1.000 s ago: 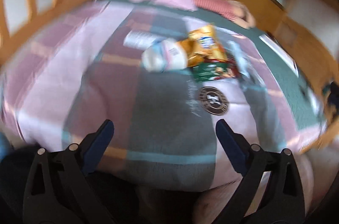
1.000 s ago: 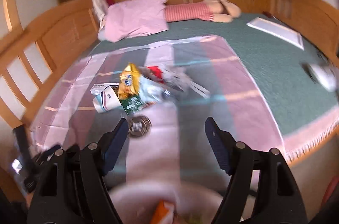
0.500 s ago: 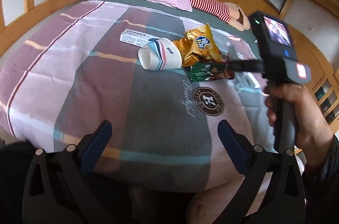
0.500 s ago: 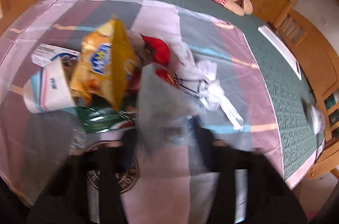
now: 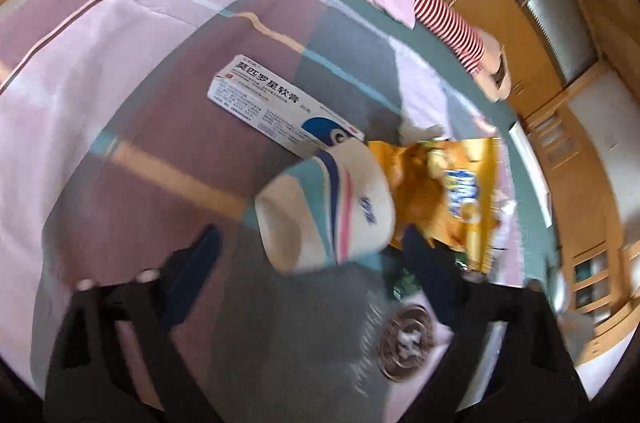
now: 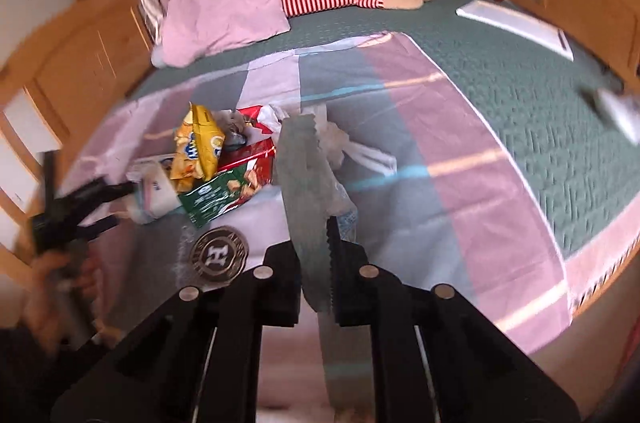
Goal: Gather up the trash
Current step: 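Grasp the white cup with the left gripper while the right grasps the clear plastic bag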
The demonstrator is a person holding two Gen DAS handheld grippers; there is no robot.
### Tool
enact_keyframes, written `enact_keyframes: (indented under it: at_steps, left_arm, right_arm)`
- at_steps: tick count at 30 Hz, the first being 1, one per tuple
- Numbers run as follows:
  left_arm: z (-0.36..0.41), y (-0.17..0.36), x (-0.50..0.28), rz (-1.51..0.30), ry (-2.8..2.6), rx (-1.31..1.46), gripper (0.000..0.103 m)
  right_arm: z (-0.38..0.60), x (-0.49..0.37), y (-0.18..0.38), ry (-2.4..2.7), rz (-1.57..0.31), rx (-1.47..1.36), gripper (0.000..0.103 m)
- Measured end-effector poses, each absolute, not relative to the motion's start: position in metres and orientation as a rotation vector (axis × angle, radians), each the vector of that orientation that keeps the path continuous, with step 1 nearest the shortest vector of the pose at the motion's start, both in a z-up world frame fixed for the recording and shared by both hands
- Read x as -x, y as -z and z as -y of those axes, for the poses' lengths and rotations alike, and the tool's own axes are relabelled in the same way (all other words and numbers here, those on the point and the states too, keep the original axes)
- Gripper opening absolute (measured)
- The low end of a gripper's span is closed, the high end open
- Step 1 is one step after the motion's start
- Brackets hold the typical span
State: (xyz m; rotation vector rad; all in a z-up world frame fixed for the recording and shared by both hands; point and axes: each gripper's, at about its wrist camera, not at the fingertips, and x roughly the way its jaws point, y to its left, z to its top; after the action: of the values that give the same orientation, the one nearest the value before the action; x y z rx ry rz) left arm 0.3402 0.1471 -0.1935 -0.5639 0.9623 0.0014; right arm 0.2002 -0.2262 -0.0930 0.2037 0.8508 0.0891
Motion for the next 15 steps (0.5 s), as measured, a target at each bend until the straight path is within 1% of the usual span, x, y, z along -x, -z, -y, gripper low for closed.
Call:
enact_keyframes:
  at_steps: [2,3,4,6,8,10,15]
  left_arm:
    - [-0.149,0.208,-0.353,-1.019,0.02,0.577,0.055]
    - [-0.15,0.212,-0.356,-1.035,0.027,0.585,0.053]
    - [-0.152,0.214,-0.356,-1.029,0.046,0.623,0.047]
    - [-0.152,0.212,-0.355,-1.016,0.04,0.626,0.039]
    - [-0.149,0.205,-0.35,-0.991,0.028,0.583,0.024]
    - [-0.149,0.198,-0.341,-0.967,0.035,0.568,0.021]
    - [-0.149,0.187,-0.319,-0.937,0.037,0.545,0.02]
  right_arm:
    - [0.231,-0.185,0.093,-0.102,-0.84,-0.246,0.012]
    - [0.232,-0.179,0.092,-0.106,-0.832,-0.267,0.012]
    - [0.234,-0.171,0.091,-0.105,-0.82,-0.297,0.012]
    - [0.237,-0.16,0.092,-0.099,-0.8,-0.346,0.012]
    - [0.239,-0.153,0.093,-0.111,-0.788,-0.404,0.012]
    - [0.234,-0.148,0.093,-0.139,-0.781,-0.44,0.012]
    - [0.223,-0.14,0.087,-0.188,-0.763,-0.446,0.012]
